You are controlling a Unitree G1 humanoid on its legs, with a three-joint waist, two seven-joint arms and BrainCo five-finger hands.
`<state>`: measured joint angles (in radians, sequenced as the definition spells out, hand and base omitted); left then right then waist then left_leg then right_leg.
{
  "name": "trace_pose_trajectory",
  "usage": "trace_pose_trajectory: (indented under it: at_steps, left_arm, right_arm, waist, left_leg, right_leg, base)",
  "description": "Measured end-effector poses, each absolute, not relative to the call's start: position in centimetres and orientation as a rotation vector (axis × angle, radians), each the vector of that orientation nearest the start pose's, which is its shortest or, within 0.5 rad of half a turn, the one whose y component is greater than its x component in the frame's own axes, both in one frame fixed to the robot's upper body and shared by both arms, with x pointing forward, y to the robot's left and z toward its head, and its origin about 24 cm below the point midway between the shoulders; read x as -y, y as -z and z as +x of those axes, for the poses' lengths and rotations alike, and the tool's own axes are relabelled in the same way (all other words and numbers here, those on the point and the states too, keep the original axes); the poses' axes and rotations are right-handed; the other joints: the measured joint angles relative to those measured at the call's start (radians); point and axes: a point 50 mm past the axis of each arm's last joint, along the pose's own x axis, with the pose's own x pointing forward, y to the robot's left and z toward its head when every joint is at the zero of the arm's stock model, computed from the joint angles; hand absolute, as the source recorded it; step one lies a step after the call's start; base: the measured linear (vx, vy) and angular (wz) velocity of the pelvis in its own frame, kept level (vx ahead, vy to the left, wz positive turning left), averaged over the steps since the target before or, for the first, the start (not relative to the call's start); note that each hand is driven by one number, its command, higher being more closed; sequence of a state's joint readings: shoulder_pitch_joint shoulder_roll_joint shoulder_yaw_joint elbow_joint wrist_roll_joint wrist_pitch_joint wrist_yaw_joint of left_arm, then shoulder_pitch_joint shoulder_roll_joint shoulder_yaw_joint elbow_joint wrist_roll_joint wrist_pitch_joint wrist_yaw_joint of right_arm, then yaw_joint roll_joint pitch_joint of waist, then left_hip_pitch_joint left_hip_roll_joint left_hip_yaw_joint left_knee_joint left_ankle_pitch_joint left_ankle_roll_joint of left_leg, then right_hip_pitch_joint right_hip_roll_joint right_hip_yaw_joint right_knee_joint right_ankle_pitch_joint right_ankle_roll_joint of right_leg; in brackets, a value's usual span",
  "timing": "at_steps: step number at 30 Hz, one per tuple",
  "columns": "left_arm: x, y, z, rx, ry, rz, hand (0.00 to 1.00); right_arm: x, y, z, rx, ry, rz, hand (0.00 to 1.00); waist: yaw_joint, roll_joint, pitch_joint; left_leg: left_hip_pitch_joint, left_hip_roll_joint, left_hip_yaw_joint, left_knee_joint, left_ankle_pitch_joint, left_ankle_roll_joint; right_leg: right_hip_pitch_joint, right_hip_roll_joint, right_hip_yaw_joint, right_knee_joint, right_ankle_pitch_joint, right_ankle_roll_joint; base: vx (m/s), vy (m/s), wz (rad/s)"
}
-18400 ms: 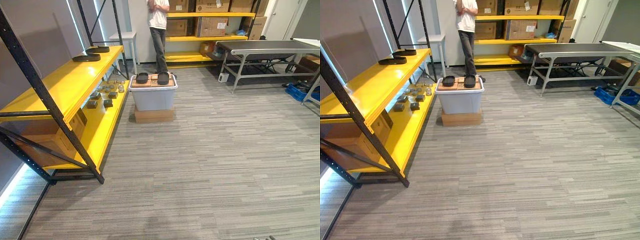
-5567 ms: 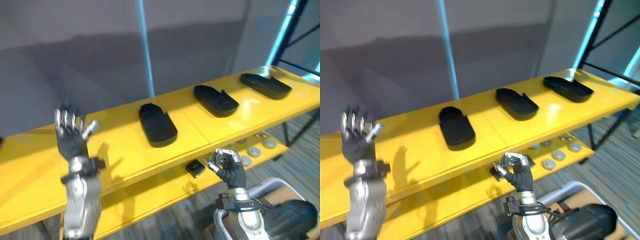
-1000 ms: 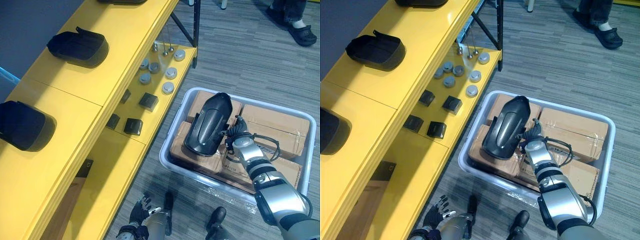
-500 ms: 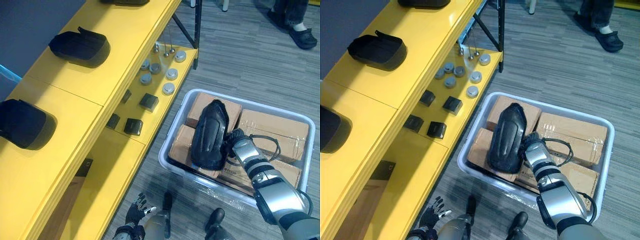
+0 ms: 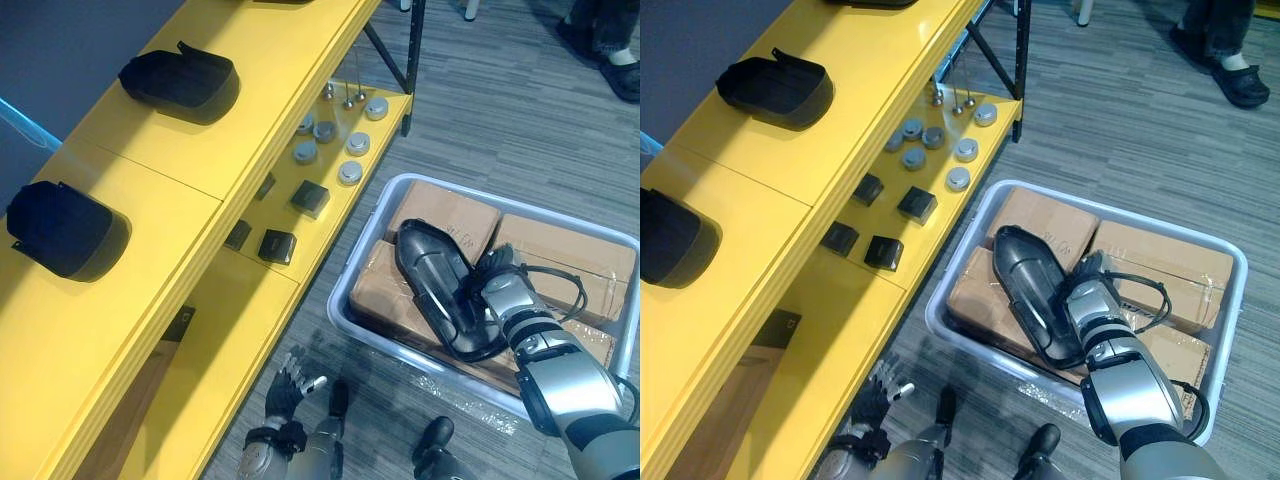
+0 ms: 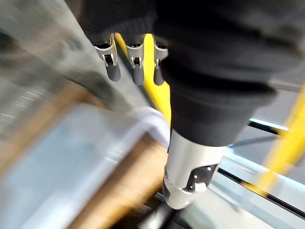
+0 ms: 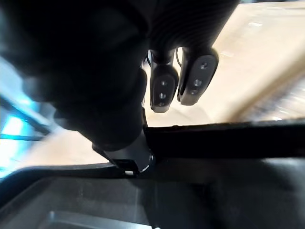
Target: Walk over and take plastic housings, then place them on the shelf
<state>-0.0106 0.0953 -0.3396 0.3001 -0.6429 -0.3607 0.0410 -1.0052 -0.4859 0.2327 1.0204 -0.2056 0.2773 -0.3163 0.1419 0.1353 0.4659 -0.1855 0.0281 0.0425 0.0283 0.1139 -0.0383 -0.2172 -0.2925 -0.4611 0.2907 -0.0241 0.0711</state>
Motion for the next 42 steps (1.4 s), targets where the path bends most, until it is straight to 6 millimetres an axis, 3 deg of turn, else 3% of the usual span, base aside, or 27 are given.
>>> trace_pose_trajectory:
  at_steps: [2, 4, 6, 10, 15, 22, 25, 34, 35, 42]
  left_arm:
    - [-10.6, -3.1, 25.4, 0.048, 0.105, -0.539, 0.00]
    - [-10.2, -4.7, 26.2, 0.087, 0.117, -0.557, 0.00]
    - [-9.9, -5.4, 26.7, 0.094, 0.119, -0.573, 0.00]
    - [-9.1, -6.6, 27.7, 0.087, 0.095, -0.577, 0.00]
    - [-7.7, -6.2, 29.1, 0.010, 0.027, -0.579, 0.00]
    - [-7.3, -4.9, 29.9, -0.063, -0.133, -0.570, 0.00]
    - [-7.4, -5.0, 29.9, -0.048, -0.170, -0.564, 0.00]
    - [-6.7, -5.3, 29.5, 0.027, -0.126, -0.576, 0.00]
    - [-6.6, -5.3, 29.4, 0.030, -0.118, -0.576, 1.00]
    - [-6.1, -4.5, 28.7, 0.010, -0.090, -0.626, 1.00]
  right_arm:
    - [23.5, -16.6, 40.1, -0.033, 0.417, -0.850, 1.00]
    - [22.8, -16.8, 39.9, 0.025, 0.401, -0.853, 1.00]
    - [22.1, -16.1, 39.7, 0.037, 0.382, -0.849, 1.00]
    - [18.8, -14.6, 38.9, 0.090, 0.298, -0.785, 1.00]
    - [14.9, -13.5, 38.0, 0.133, 0.212, -0.692, 1.00]
    - [10.9, -14.1, 36.1, 0.235, 0.149, -0.542, 1.00]
    - [10.1, -13.4, 35.7, 0.214, 0.132, -0.507, 1.00]
    - [8.5, -11.8, 34.2, 0.178, 0.050, -0.459, 1.00]
    - [8.6, -11.7, 34.2, 0.171, 0.045, -0.454, 1.00]
    - [8.6, -10.7, 33.7, 0.137, 0.032, -0.432, 1.00]
  waist:
    - [-0.024, 0.000, 0.000]
    - [-0.037, -0.001, 0.001]
    - [-0.050, -0.002, 0.001]
    - [-0.072, -0.020, -0.004]
    - [-0.080, -0.064, -0.023]
    - [-0.104, -0.125, -0.065]
    - [-0.107, -0.138, -0.085]
    - [-0.125, -0.145, -0.148]
    - [-0.126, -0.145, -0.149]
    - [-0.127, -0.147, -0.195]
  left_leg:
    - [0.016, 0.002, 0.005, -0.005, 0.000, 0.000]
    - [0.024, 0.004, 0.008, -0.007, 0.000, -0.001]
    - [0.042, 0.007, 0.009, -0.012, -0.001, -0.002]
    - [0.077, 0.032, 0.027, -0.027, -0.006, -0.016]
    - [0.119, 0.062, 0.065, -0.047, -0.007, -0.032]
    - [0.163, 0.084, 0.107, -0.060, -0.015, -0.050]
    - [0.183, 0.095, 0.120, -0.063, -0.018, -0.054]
    - [0.222, 0.110, 0.152, -0.076, -0.022, -0.058]
    - [0.236, 0.113, 0.154, -0.076, -0.023, -0.060]
    - [0.245, 0.127, 0.163, -0.076, -0.029, -0.068]
  right_leg:
    - [0.012, 0.002, 0.003, -0.002, 0.000, 0.000]
    - [0.019, 0.004, 0.006, -0.004, 0.000, 0.000]
    - [0.037, 0.009, 0.006, -0.010, 0.001, 0.000]
    - [0.066, 0.043, 0.019, -0.044, 0.010, -0.007]
    - [0.087, 0.084, 0.051, -0.077, 0.021, -0.019]
    - [0.116, 0.119, 0.087, -0.117, 0.033, -0.028]
    - [0.146, 0.138, 0.094, -0.162, 0.053, -0.031]
    - [0.203, 0.175, 0.119, -0.258, 0.102, -0.037]
    - [0.220, 0.180, 0.120, -0.273, 0.108, -0.038]
    - [0.249, 0.204, 0.125, -0.335, 0.136, -0.047]
  base:
    - [0.02, -0.005, -0.05]
    - [0.01, -0.007, -0.06]
    - [0.01, -0.011, -0.06]
    - [0.02, -0.023, -0.19]
    - [0.03, -0.040, -0.24]
    - [0.04, -0.022, -0.18]
    - [0.02, -0.013, -0.16]
    - [0.01, -0.004, -0.11]
    - [-0.01, -0.007, -0.08]
    - [0.00, -0.006, -0.05]
